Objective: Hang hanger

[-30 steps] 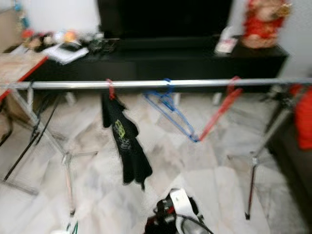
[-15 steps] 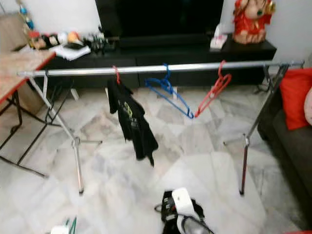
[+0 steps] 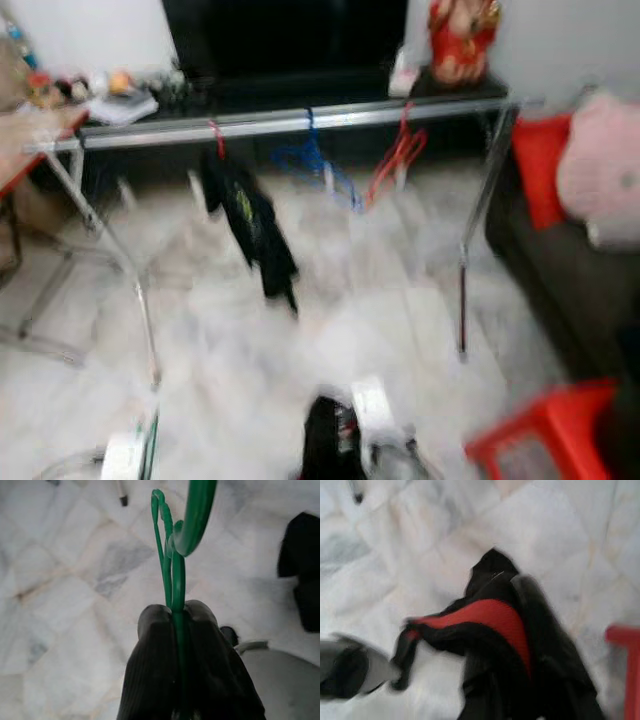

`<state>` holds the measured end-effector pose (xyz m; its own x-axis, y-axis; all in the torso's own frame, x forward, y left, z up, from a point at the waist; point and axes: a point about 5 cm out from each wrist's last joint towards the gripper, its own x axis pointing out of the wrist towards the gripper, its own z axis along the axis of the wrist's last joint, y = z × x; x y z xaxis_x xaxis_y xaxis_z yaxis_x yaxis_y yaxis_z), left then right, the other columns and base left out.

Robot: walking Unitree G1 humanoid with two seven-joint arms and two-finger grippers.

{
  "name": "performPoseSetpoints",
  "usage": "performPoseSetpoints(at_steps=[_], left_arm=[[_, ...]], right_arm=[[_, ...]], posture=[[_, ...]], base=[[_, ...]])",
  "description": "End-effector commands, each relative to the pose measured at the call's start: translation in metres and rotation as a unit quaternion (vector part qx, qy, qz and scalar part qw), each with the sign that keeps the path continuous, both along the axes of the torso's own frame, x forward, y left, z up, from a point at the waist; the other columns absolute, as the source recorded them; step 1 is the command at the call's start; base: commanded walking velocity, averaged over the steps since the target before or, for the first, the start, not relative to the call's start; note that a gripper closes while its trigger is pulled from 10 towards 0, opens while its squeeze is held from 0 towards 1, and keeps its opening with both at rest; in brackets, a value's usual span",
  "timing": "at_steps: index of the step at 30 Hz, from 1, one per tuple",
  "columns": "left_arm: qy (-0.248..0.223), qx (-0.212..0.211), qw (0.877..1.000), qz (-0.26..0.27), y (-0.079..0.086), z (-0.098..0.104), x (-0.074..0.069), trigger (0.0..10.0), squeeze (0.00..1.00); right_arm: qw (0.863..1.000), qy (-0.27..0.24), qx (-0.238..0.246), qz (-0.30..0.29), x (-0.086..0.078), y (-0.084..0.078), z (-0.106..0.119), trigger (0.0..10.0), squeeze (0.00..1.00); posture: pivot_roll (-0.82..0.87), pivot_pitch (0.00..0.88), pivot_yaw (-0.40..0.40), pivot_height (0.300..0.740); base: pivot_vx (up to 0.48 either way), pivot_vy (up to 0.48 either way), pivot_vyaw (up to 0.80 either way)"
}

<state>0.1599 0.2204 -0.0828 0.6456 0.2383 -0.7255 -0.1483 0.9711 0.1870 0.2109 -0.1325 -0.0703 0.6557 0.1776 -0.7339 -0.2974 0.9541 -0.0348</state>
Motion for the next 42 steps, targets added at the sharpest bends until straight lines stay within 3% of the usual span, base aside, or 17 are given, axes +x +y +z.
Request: performPoseSetpoints(at_steps=[1, 2, 4, 21, 42], left_arm=[[0.001, 0.004, 1.000, 0.003, 0.002, 0.000, -0.002, 10.0, 0.00], [0.001, 0.003, 1.000, 0.004, 0.002, 0.000, -0.002, 10.0, 0.00], [0.003, 0.000, 1.000, 0.008, 0.001, -0.001, -0.004, 10.0, 0.00], [0.010, -0.002, 1.000, 0.013, 0.002, -0.003, -0.008, 10.0, 0.00], [0.011, -0.003, 1.000, 0.013, 0.002, -0.003, -0.008, 10.0, 0.00]], right_arm=[[0.999, -0.051, 0.011, 0.003, 0.035, -0.004, 0.023, 10.0, 0.00], [0.997, -0.076, 0.018, 0.004, 0.054, -0.007, 0.037, 10.0, 0.00], [0.995, -0.101, 0.024, 0.004, 0.073, -0.011, 0.053, 10.0, 0.00], [0.995, -0.093, 0.025, 0.001, 0.072, -0.014, 0.052, 10.0, 0.00], [0.995, -0.098, 0.030, -0.007, 0.073, -0.013, 0.053, 10.0, 0.00]], posture=[[-0.05, 0.000, 0.044, 0.740], [-0.05, 0.000, 0.044, 0.740], [-0.05, 0.000, 0.044, 0.740], [-0.05, 0.000, 0.045, 0.740], [-0.04, 0.000, 0.050, 0.740]], base=[[0.000, 0.000, 0.00], [0.000, 0.000, 0.00], [0.000, 0.000, 0.00], [0.000, 0.000, 0.00], [0.000, 0.325, 0.00]])
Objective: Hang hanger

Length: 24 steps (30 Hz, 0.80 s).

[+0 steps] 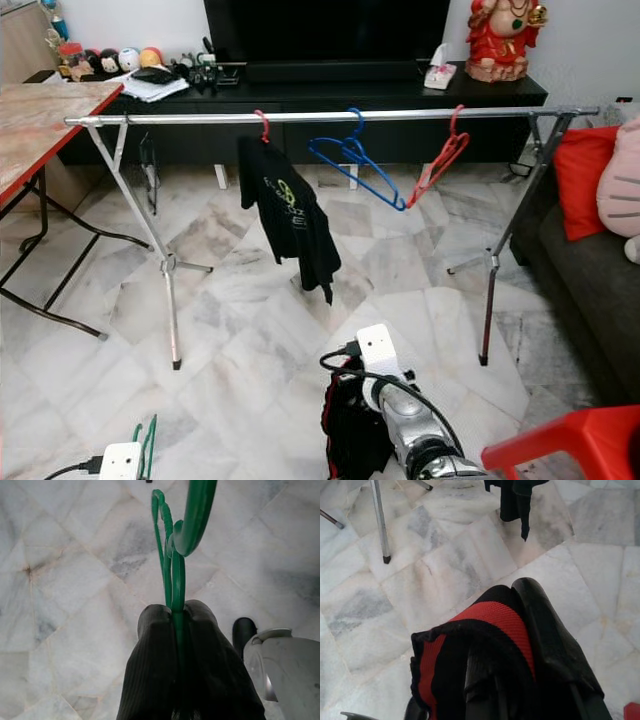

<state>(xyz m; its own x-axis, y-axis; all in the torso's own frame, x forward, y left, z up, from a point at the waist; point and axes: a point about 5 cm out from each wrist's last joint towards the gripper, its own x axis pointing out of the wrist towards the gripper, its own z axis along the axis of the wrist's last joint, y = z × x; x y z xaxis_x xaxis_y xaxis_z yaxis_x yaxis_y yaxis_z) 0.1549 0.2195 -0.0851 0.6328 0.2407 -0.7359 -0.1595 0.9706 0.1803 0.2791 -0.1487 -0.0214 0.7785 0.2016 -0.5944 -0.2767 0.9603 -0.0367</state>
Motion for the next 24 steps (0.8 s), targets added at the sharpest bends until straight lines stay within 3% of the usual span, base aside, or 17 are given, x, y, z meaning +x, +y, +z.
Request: performPoseSetpoints(at_steps=[1, 24], left_arm=[[0.005, 0.001, 1.000, 0.006, 0.0032, -0.0007, -0.0027, 10.0, 0.00], [0.007, 0.002, 1.000, 0.003, 0.0043, -0.0006, -0.0026, 10.0, 0.00]], right_arm=[[1.000, -0.009, 0.004, 0.000, 0.0050, 0.0029, 0.0044, 10.0, 0.00], [1.000, -0.025, 0.007, 0.002, 0.0131, 0.0030, 0.0122, 10.0, 0.00]], posture=[[-0.04, 0.000, 0.050, 0.740], [-0.04, 0.000, 0.055, 0.740]], base=[[0.000, 0.368, 0.00], [0.000, 0.370, 0.00]])
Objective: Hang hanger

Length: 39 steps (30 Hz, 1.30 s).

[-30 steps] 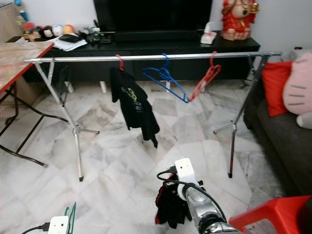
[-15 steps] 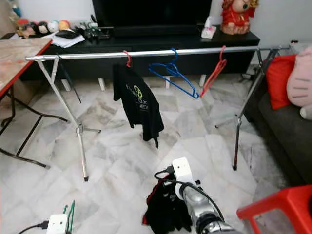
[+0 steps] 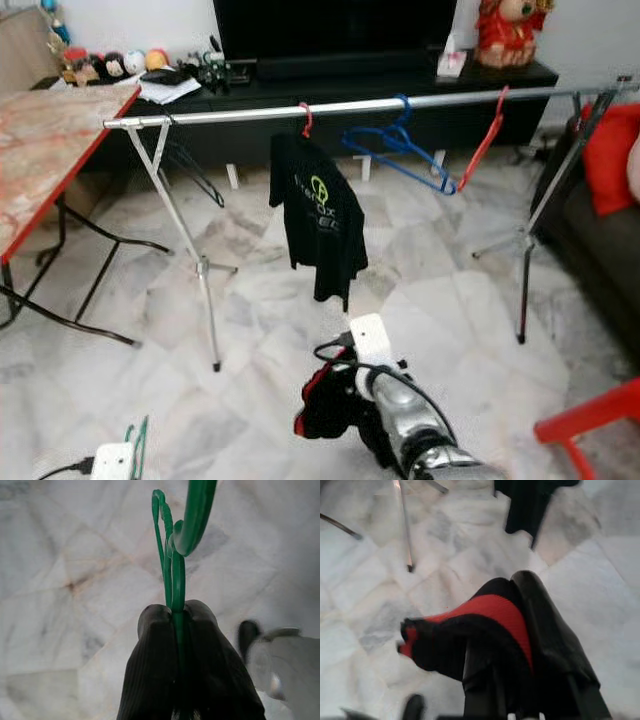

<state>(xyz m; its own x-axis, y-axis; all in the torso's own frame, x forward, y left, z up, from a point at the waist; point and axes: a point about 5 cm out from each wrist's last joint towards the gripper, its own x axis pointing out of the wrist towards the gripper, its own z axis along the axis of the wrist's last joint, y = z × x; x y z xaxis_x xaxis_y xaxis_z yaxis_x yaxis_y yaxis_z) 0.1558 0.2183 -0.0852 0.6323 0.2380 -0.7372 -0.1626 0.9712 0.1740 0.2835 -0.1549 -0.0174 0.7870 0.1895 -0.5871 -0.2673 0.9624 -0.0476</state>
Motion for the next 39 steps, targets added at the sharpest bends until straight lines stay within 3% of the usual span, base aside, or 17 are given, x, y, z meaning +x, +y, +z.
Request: performPoseSetpoints(at_steps=[1, 9, 15, 18, 20, 22, 23, 27, 29, 33, 35, 36, 37, 39], left_arm=[[0.007, 0.005, 1.000, 0.001, 0.005, -0.001, -0.003, 10.0, 0.00], [0.005, 0.006, 1.000, -0.002, 0.006, 0.000, -0.004, 10.0, 0.00], [-0.007, 0.015, 1.000, -0.018, 0.007, 0.003, 0.002, 10.0, 0.00], [-0.031, 0.023, 0.999, -0.017, 0.013, 0.010, 0.012, 10.0, 0.00], [-0.076, 0.033, 0.996, -0.023, 0.018, 0.022, 0.028, 10.0, 0.00], [-0.088, 0.035, 0.995, -0.025, 0.019, 0.025, 0.031, 10.0, 0.00], [-0.124, 0.039, 0.991, -0.034, 0.021, 0.036, 0.044, 10.0, 0.00], [-0.155, 0.044, 0.986, -0.048, 0.021, 0.046, 0.055, 10.0, 0.00], [-0.195, 0.044, 0.977, -0.071, 0.020, 0.061, 0.069, 10.0, 0.00], [-0.204, 0.043, 0.975, -0.075, 0.020, 0.064, 0.072, 10.0, 0.00], [-0.196, 0.021, 0.954, -0.228, 0.006, 0.077, 0.078, 10.0, 0.00], [-0.177, -0.005, 0.931, -0.319, -0.004, 0.085, 0.075, 10.0, 0.00], [-0.177, -0.005, 0.931, -0.319, -0.004, 0.085, 0.075, 10.0, 0.00], [-0.177, -0.028, 0.919, -0.352, -0.006, 0.099, 0.074, 10.0, 0.00]], right_arm=[[1.000, -0.021, 0.011, 0.007, 0.009, 0.010, 0.008, 10.0, 0.00], [0.999, -0.032, 0.006, 0.020, 0.012, 0.013, 0.012, 10.0, 0.00], [0.999, -0.039, 0.009, 0.017, 0.015, 0.012, 0.015, 10.0, 0.00], [0.999, -0.046, 0.009, 0.021, 0.018, 0.013, 0.018, 10.0, 0.00], [0.998, -0.056, 0.006, 0.025, 0.023, 0.014, 0.023, 10.0, 0.00], [0.998, -0.058, 0.005, 0.026, 0.024, 0.014, 0.025, 10.0, 0.00], [0.997, -0.068, 0.005, 0.029, 0.028, 0.015, 0.029, 10.0, 0.00], [0.996, -0.079, 0.009, 0.029, 0.032, 0.015, 0.034, 10.0, 0.00], [0.996, -0.089, 0.006, 0.029, 0.038, 0.015, 0.041, 10.0, 0.00], [0.995, -0.091, 0.006, 0.029, 0.039, 0.015, 0.042, 10.0, 0.00], [0.992, -0.115, -0.036, 0.039, 0.050, 0.010, 0.055, 10.0, 0.00], [0.989, -0.129, -0.057, 0.041, 0.056, 0.007, 0.063, 10.0, 0.00], [0.989, -0.129, -0.057, 0.041, 0.056, 0.007, 0.063, 10.0, 0.00], [0.988, -0.138, -0.054, 0.047, 0.060, 0.010, 0.068, 10.0, 0.00]], posture=[[-0.04, 0.000, 0.055, 0.740], [-0.04, 0.000, 0.059, 0.740], [-0.04, 0.000, 0.060, 0.740], [-0.03, 0.000, 0.060, 0.740], [-0.03, 0.000, 0.061, 0.740], [-0.03, 0.000, 0.061, 0.740], [-0.03, 0.000, 0.061, 0.740], [-0.03, 0.000, 0.061, 0.740], [-0.03, 0.000, 0.061, 0.740], [-0.03, 0.000, 0.061, 0.740], [-0.03, 0.008, 0.063, 0.740], [-0.03, 0.009, 0.063, 0.740], [-0.03, 0.009, 0.063, 0.740], [-0.03, 0.010, 0.063, 0.740]], base=[[0.000, 0.371, 0.00], [0.000, 0.359, 0.00], [0.000, 0.000, 0.00], [0.000, 0.000, 0.00], [0.000, 0.000, 0.00], [0.000, 0.000, 0.00], [0.000, 0.000, 0.00], [0.000, 0.000, 0.00], [0.000, 0.000, 0.00], [0.000, 0.000, 0.00], [0.000, 0.000, 0.00], [0.000, 0.000, 0.00], [0.000, 0.000, 0.00], [0.000, 0.000, 0.00]])
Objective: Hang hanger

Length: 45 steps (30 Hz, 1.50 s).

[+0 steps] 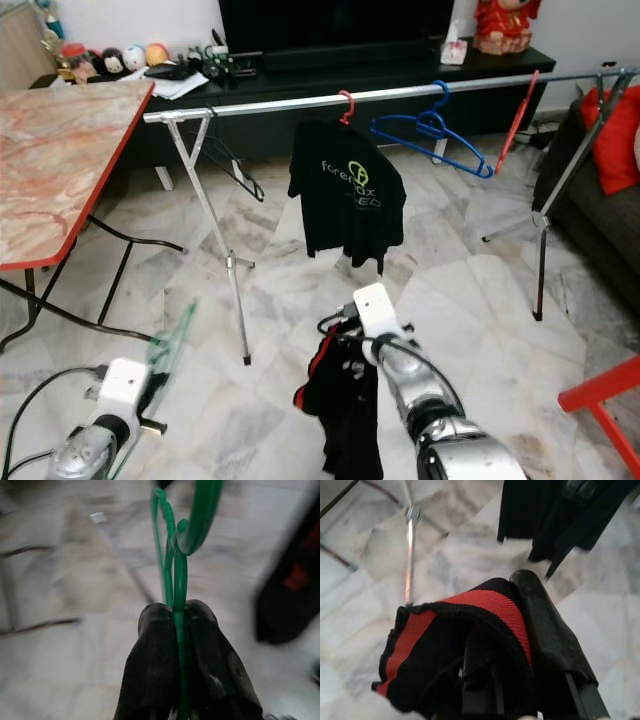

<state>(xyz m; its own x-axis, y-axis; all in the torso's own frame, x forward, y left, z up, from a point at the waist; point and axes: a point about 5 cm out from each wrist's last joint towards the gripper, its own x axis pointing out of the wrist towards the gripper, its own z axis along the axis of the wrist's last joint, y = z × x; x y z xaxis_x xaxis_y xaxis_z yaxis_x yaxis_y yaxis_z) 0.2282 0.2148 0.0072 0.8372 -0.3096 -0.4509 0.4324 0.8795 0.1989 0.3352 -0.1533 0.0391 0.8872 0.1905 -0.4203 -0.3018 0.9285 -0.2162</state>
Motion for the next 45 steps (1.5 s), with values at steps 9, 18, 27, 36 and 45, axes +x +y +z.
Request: performPoseSetpoints(at_steps=[9, 18, 27, 36, 45], left_arm=[[0.064, 0.001, 0.984, -0.168, -0.015, 0.045, -0.009, 10.0, 0.00], [0.107, -0.009, 0.965, -0.239, -0.026, 0.065, -0.021, 10.0, 0.00], [0.091, -0.028, 0.968, -0.231, -0.041, 0.077, -0.013, 10.0, 0.00], [0.088, -0.031, 0.972, -0.216, -0.048, 0.077, -0.007, 10.0, 0.00], [0.061, -0.029, 0.979, -0.190, -0.052, 0.079, 0.005, 10.0, 0.00]], right_arm=[[0.998, -0.027, -0.040, 0.031, 0.011, 0.015, 0.015, 10.0, 0.00], [0.996, -0.037, -0.065, 0.043, 0.017, 0.016, 0.023, 10.0, 0.00], [0.993, -0.048, -0.058, 0.094, 0.018, 0.027, 0.028, 10.0, 0.00], [0.994, -0.038, -0.044, 0.091, 0.016, 0.028, 0.026, 10.0, 0.00], [0.991, -0.018, -0.017, 0.129, 0.012, 0.041, 0.022, 10.0, 0.00]], posture=[[-0.02, 0.008, 0.059, 0.740], [-0.02, 0.000, 0.056, 0.740], [-0.03, 0.000, 0.056, 0.740], [-0.03, 0.000, 0.060, 0.740], [-0.03, 0.000, 0.058, 0.740]], base=[[0.000, 0.000, 0.00], [0.000, 0.000, 0.00], [0.000, 0.000, 0.00], [0.000, 0.000, 0.00], [0.000, 0.000, 0.00]])
